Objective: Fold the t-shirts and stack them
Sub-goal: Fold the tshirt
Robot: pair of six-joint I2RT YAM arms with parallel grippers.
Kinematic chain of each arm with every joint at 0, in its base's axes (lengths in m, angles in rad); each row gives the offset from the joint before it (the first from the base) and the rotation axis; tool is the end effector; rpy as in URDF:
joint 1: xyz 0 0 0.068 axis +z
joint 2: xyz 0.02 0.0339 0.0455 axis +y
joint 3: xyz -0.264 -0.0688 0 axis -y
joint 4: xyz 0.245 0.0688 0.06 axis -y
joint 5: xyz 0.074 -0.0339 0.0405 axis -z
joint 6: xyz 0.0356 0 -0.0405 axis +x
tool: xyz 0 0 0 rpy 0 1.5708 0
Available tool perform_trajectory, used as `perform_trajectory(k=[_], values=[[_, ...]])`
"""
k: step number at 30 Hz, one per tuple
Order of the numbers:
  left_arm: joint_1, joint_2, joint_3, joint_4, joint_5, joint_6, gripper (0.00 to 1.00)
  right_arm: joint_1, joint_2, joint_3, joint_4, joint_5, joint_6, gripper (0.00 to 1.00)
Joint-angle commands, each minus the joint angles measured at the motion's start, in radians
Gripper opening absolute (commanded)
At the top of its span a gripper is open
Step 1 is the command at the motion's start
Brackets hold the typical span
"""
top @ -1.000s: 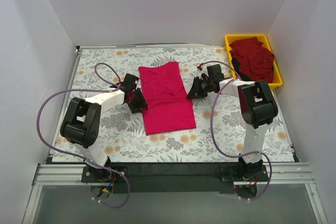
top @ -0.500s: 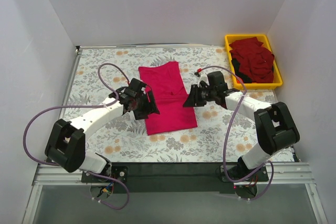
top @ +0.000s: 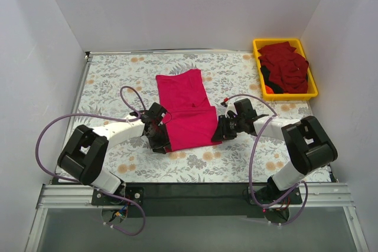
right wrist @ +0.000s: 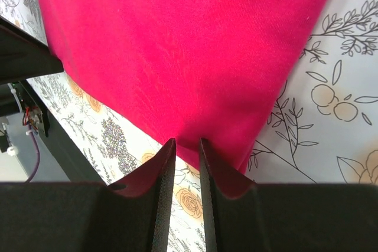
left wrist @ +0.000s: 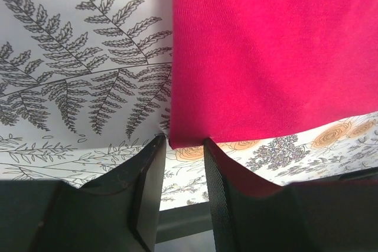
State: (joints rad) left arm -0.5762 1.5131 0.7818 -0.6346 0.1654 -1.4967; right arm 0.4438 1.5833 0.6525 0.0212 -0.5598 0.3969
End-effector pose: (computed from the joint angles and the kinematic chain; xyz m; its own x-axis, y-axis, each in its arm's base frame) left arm 0.2059 -0.1408 0.1513 -0.6247 -0.7671 0.1457 -0.7769 0.5919 -0.2148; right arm 0.2463 0.1380 0.1346 -0.9119 -0.0708 -0.4043 -0.3316 0.7077 0.6239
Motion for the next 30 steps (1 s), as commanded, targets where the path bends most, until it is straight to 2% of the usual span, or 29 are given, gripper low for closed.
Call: perform_trajectory(k=[1,2,5,6,7,8,10,11,14,18,23,30], values=[[-0.002,0.002,-0.026,-0.066,-0.075,0.006,0.32,-0.002,-0.015,-0.037,-0.02,0.074,-0.023,0.26],[-0.002,-0.005,-0.018,-0.079,-0.087,0.006,0.32,-0.002,-0.044,-0.034,-0.024,0.075,-0.026,0.26],[-0.002,-0.08,0.019,-0.135,-0.141,-0.019,0.45,-0.001,-0.135,-0.007,-0.121,0.115,-0.042,0.27],[-0.005,-0.102,0.028,-0.169,-0.153,-0.029,0.53,0.001,-0.158,0.018,-0.166,0.148,-0.05,0.3],[-0.008,-0.141,0.043,-0.181,-0.183,-0.046,0.67,0.003,-0.18,0.03,-0.191,0.168,-0.059,0.34],[-0.011,-0.157,0.05,-0.204,-0.194,-0.059,0.7,0.006,-0.221,0.045,-0.237,0.191,-0.073,0.43],[-0.025,-0.189,0.059,-0.221,-0.224,-0.1,0.75,0.018,-0.258,0.078,-0.277,0.268,-0.087,0.51],[-0.031,-0.195,0.057,-0.221,-0.228,-0.112,0.75,0.024,-0.285,0.085,-0.297,0.296,-0.093,0.59],[-0.053,-0.182,0.062,-0.205,-0.237,-0.143,0.75,0.052,-0.322,0.104,-0.365,0.411,-0.092,0.68],[-0.091,-0.119,0.109,-0.197,-0.29,-0.178,0.7,0.087,-0.329,0.104,-0.429,0.527,-0.066,0.69],[-0.112,-0.054,0.128,-0.192,-0.377,-0.217,0.59,0.116,-0.348,0.081,-0.435,0.555,-0.03,0.69],[-0.148,0.05,0.152,-0.178,-0.371,-0.209,0.54,0.16,-0.332,0.093,-0.434,0.618,0.006,0.69]])
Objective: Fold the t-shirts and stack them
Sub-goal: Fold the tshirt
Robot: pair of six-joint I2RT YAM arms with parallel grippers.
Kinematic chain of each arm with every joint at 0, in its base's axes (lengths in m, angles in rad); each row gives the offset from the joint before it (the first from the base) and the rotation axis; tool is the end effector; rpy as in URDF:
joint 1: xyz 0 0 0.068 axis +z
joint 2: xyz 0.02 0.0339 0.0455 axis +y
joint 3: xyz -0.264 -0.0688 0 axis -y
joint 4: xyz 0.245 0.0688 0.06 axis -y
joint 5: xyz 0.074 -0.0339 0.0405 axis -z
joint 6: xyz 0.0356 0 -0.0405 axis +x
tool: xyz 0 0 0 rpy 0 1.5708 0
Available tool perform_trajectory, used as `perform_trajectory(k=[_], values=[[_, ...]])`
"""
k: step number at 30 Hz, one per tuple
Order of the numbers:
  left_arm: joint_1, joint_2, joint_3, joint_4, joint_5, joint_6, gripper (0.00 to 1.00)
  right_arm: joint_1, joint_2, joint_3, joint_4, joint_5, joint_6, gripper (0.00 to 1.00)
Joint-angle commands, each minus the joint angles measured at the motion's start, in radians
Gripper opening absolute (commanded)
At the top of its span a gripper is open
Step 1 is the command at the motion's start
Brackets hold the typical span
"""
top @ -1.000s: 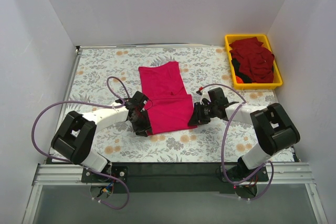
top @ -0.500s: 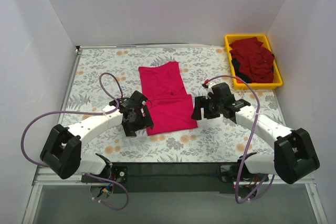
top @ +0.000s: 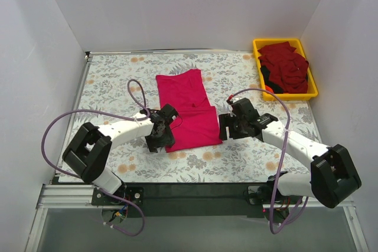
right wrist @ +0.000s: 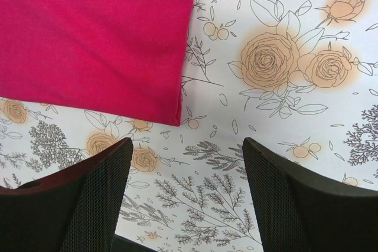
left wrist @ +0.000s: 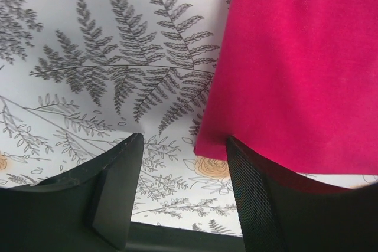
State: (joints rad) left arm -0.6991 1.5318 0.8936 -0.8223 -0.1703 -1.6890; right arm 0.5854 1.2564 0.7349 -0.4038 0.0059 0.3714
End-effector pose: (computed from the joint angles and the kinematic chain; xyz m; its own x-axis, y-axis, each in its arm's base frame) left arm 0.1985 -0.1590 0.1711 -0.5259 -0.8364 -0.1543 -0.8286 0.5448 -0.1292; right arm 0.2057 0.1361 0.2070 -0.8199 -0.1081 -0.5623 -0.2705 0.9387 0.2139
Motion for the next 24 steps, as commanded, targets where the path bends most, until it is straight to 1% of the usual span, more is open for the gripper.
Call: perform_trajectory(k=[1,3,7,10,11,13,16,17,20,22,24], values=[[-0.031,0.042,0.041,0.009,-0.032,-0.018,0.54,0.022,0.006,0.014,-0.009,0.058,0.038,0.69],[-0.043,0.056,0.038,0.017,-0.018,-0.015,0.54,0.036,0.018,0.029,-0.007,0.063,0.05,0.68],[-0.056,0.079,0.018,0.023,-0.008,-0.015,0.54,0.062,0.073,0.049,0.003,0.071,0.07,0.64],[-0.056,0.091,0.008,0.028,0.005,-0.011,0.5,0.083,0.124,0.067,0.019,0.063,0.083,0.59],[-0.056,0.097,0.005,0.029,0.006,-0.008,0.45,0.096,0.135,0.073,0.022,0.068,0.086,0.59],[-0.056,0.105,0.001,0.037,0.015,-0.003,0.4,0.108,0.17,0.086,0.028,0.074,0.1,0.58],[-0.056,0.116,-0.004,0.049,0.026,0.006,0.27,0.123,0.21,0.092,0.037,0.085,0.113,0.55],[-0.056,0.117,-0.007,0.051,0.029,0.008,0.18,0.131,0.219,0.093,0.039,0.097,0.115,0.54],[-0.056,0.116,-0.008,0.058,0.032,0.017,0.06,0.139,0.255,0.086,0.051,0.135,0.124,0.52],[-0.056,0.116,-0.01,0.06,0.035,0.022,0.03,0.139,0.284,0.08,0.056,0.141,0.123,0.47],[-0.056,0.114,-0.01,0.06,0.037,0.026,0.0,0.142,0.301,0.07,0.054,0.117,0.118,0.46]])
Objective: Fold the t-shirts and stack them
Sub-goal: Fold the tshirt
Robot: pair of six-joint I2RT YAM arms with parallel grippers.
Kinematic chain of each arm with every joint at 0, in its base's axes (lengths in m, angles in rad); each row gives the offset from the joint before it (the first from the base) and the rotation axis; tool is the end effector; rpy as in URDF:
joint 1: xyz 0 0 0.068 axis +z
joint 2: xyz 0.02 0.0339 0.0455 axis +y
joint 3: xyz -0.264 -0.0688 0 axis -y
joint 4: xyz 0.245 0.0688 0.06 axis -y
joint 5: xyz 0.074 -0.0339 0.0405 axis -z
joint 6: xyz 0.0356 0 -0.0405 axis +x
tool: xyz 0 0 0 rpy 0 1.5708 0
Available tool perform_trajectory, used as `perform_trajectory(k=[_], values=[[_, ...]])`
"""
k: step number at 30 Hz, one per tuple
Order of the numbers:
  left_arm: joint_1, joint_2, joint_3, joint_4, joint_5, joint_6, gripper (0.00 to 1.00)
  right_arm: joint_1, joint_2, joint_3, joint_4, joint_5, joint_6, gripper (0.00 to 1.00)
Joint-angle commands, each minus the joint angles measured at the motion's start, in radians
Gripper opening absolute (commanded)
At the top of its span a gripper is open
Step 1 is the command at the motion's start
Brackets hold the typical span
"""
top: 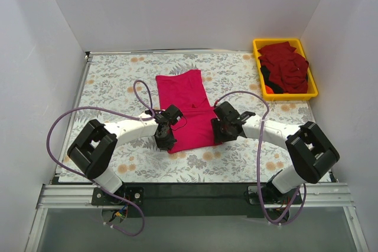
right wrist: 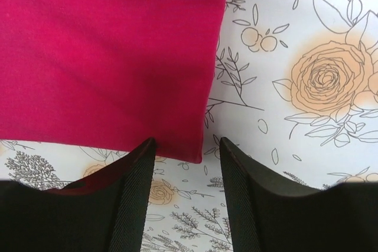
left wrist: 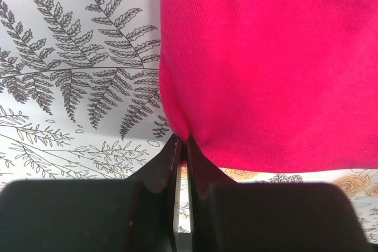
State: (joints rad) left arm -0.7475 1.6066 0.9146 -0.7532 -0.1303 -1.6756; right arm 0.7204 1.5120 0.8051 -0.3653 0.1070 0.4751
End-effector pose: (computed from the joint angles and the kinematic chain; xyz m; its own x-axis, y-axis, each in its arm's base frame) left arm 0.2012 -0.1802 0.1588 -0.5824 -0.8047 -0.1151 -0.7929 0.5935 -0.1381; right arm 0.2145 0.1832 0.1675 -0.8694 -0.1580 -0.4681 -0.2472 0.9595 0.1353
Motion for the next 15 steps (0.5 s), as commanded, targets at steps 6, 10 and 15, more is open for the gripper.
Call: perform_trajectory(k=[6,10,15], values=[[-0.007,0.03,-0.031,-0.014,-0.003,0.013,0.0,0.037,0.07,-0.024,-0.026,-0.013,0.013,0.3],[-0.007,0.036,-0.023,-0.023,-0.003,0.017,0.0,0.05,0.077,-0.047,-0.061,-0.015,0.016,0.25],[-0.007,0.035,-0.016,-0.031,0.006,0.03,0.0,0.06,0.082,-0.037,-0.109,0.014,-0.001,0.06]])
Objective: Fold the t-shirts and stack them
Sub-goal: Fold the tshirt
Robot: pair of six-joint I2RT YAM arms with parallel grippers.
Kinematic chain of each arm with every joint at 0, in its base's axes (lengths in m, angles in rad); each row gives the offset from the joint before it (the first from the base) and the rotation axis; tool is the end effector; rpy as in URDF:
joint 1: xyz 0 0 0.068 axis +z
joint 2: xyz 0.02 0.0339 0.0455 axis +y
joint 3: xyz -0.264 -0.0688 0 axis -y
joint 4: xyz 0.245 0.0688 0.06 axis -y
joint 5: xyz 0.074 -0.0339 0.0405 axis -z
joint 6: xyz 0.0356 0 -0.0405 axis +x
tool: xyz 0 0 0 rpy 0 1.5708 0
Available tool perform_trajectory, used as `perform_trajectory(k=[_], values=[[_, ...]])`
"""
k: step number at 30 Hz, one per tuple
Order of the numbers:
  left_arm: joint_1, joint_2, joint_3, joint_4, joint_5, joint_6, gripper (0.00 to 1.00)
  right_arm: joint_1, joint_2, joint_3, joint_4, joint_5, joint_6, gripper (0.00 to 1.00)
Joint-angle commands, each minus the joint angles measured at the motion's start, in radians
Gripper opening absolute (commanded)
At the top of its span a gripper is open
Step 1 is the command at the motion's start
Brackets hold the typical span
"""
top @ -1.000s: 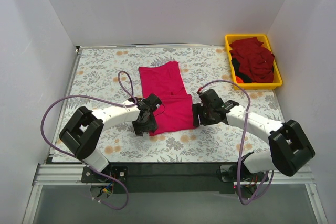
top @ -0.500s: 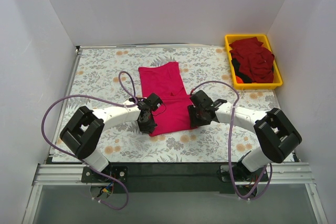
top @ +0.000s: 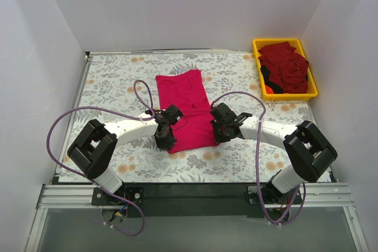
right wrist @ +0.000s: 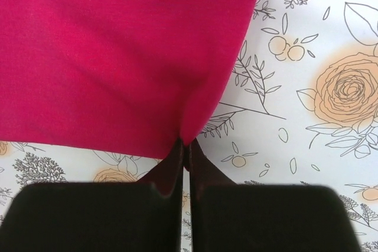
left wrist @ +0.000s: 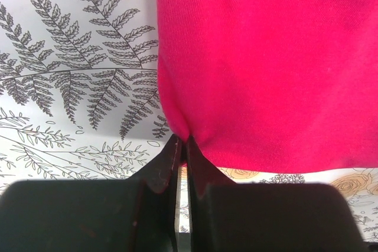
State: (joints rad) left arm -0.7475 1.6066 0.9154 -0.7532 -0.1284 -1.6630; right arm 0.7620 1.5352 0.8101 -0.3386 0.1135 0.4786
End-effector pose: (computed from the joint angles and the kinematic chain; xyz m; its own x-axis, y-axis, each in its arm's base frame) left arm 0.2013 -0.1804 0.1589 -0.5926 -0.7973 -0.1149 -0.7854 0.6035 -0.1372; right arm 0.2103 0.1951 0.1641 -0.8589 -0.1872 -0.4767 -0.2823 0.9497 0.1358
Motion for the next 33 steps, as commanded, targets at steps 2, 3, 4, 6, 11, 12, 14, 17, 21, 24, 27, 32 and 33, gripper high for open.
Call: perform_trajectory(k=[2,3,4,6,11,12,14,17,21,24,27,32,33], values=[[-0.007,0.027,0.0,-0.06,0.021,0.046,0.0,0.019,0.04,-0.023,-0.164,0.006,-0.017,0.01],[-0.007,0.003,0.0,-0.073,0.029,0.055,0.0,0.019,0.004,-0.023,-0.175,-0.001,-0.026,0.01],[-0.007,-0.014,-0.004,-0.102,0.039,0.063,0.0,0.019,-0.015,-0.022,-0.21,-0.011,-0.041,0.01],[-0.007,-0.08,-0.03,-0.133,0.084,0.081,0.0,0.019,-0.071,-0.031,-0.252,-0.053,-0.06,0.01],[-0.074,-0.232,-0.124,-0.172,0.31,0.074,0.0,0.026,-0.204,-0.083,-0.396,-0.167,-0.078,0.01],[-0.096,-0.25,-0.15,-0.178,0.367,0.065,0.0,0.028,-0.242,-0.084,-0.424,-0.179,-0.078,0.01],[-0.16,-0.304,-0.167,-0.201,0.415,0.026,0.0,0.03,-0.28,-0.083,-0.493,-0.215,-0.072,0.01],[-0.2,-0.37,-0.159,-0.247,0.463,-0.003,0.0,0.03,-0.34,-0.045,-0.579,-0.222,-0.071,0.01],[-0.178,-0.416,-0.05,-0.35,0.279,-0.064,0.0,0.026,-0.321,0.101,-0.698,-0.152,-0.101,0.01],[-0.142,-0.398,-0.001,-0.361,0.147,-0.098,0.0,0.02,-0.247,0.245,-0.724,-0.081,-0.132,0.01],[-0.106,-0.387,0.036,-0.302,0.072,-0.11,0.0,0.005,-0.154,0.401,-0.732,-0.055,-0.19,0.01],[-0.012,-0.375,0.048,-0.249,-0.138,-0.109,0.0,-0.019,-0.008,0.604,-0.724,-0.025,-0.288,0.01],[0.009,-0.375,0.045,-0.229,-0.149,-0.081,0.0,-0.024,0.044,0.663,-0.721,-0.02,-0.3,0.01]])
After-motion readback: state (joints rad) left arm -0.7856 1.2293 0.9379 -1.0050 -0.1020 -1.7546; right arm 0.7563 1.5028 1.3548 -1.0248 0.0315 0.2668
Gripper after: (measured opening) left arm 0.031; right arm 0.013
